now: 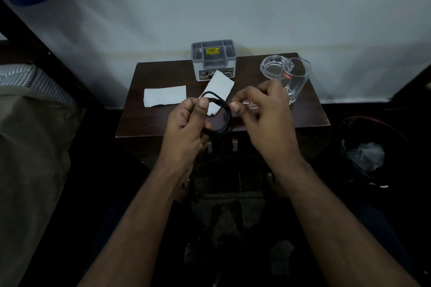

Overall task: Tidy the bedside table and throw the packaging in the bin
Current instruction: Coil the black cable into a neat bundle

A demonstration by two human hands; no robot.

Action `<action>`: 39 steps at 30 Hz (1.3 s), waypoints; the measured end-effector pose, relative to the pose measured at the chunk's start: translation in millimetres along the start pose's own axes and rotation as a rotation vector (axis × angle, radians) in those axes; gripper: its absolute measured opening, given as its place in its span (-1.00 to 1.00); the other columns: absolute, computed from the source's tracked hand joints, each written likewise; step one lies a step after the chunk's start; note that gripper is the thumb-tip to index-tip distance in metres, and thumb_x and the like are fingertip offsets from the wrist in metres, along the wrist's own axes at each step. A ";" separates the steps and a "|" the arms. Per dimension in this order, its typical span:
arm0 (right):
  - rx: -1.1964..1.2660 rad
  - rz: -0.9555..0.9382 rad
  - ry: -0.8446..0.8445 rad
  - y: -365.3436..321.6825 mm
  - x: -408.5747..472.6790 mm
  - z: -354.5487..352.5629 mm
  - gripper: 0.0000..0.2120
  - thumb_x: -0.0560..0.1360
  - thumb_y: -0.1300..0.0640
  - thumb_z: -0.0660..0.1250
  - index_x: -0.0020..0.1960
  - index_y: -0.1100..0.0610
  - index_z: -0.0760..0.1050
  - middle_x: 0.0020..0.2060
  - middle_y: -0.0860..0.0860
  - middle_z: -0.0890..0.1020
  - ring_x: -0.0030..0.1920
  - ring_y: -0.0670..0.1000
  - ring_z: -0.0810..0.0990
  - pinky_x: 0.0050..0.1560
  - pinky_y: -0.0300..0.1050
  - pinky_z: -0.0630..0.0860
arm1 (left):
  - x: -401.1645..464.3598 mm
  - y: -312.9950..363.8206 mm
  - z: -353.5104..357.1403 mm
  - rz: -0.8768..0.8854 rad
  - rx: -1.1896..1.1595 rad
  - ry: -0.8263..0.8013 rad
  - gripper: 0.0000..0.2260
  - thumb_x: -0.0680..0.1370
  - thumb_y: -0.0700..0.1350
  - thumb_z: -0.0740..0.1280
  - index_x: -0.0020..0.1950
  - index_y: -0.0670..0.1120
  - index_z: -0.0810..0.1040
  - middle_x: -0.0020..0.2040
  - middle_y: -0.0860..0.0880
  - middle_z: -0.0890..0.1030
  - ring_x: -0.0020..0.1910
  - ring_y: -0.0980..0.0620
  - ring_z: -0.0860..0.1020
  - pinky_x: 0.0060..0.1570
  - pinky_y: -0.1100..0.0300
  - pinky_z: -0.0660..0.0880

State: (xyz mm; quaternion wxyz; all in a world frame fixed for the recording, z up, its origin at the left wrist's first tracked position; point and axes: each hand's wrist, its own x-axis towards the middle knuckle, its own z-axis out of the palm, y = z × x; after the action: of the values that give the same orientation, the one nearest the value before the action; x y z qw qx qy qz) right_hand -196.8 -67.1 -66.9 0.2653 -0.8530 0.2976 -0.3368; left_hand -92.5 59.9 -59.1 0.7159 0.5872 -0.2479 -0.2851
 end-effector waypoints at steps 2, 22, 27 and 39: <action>0.165 0.076 -0.098 2.7 0.0 4.6 -0.91 0.56 0.04 0.44 0.02 -0.01 0.70 -0.08 -0.06 0.57 -0.04 -0.09 0.56 -0.06 -0.10 0.53 | -1.5 0.1 1.3 -0.007 -0.001 0.001 -0.76 0.57 0.11 0.29 -0.26 0.08 0.53 -0.42 0.04 0.45 -0.60 0.17 0.21 -0.54 0.27 0.12; 0.122 -0.073 -0.138 -24.0 -17.2 13.9 -0.79 0.66 -0.07 0.27 -0.01 0.07 0.44 -0.25 -0.05 0.61 -0.24 0.03 0.58 -0.22 0.12 0.54 | 13.8 -7.0 -4.7 -0.202 -0.292 0.268 -0.72 0.75 -0.01 0.07 -0.08 -0.09 0.38 -0.26 -0.07 0.54 -0.49 0.05 0.44 -0.49 0.21 0.45; 0.165 -0.030 -0.245 -26.8 -23.4 24.5 -0.78 0.59 -0.09 0.34 0.07 0.02 0.39 -0.07 -0.11 0.62 -0.10 -0.05 0.61 -0.08 0.10 0.58 | 13.5 -5.8 -4.7 -0.265 -0.523 0.191 -0.70 0.75 -0.03 0.06 -0.11 -0.10 0.40 -0.16 -0.11 0.59 -0.26 -0.08 0.60 -0.28 0.13 0.64; 0.469 0.285 -0.354 -21.9 -21.4 34.1 -0.72 0.56 0.07 0.46 0.14 0.11 0.41 -0.25 0.02 0.72 -0.38 -0.04 0.69 -0.22 -0.05 0.61 | 12.1 -0.7 -0.1 -0.223 -0.620 0.161 -0.67 0.75 -0.02 0.05 -0.11 -0.14 0.41 -0.10 -0.17 0.60 -0.05 -0.20 0.75 -0.05 -0.12 0.70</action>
State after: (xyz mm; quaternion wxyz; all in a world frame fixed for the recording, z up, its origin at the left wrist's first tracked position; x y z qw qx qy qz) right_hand -177.4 -28.9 -83.1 0.5468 -0.7637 0.2777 -0.2019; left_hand -83.8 51.4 -59.6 0.8421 0.3856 -0.0265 -0.3761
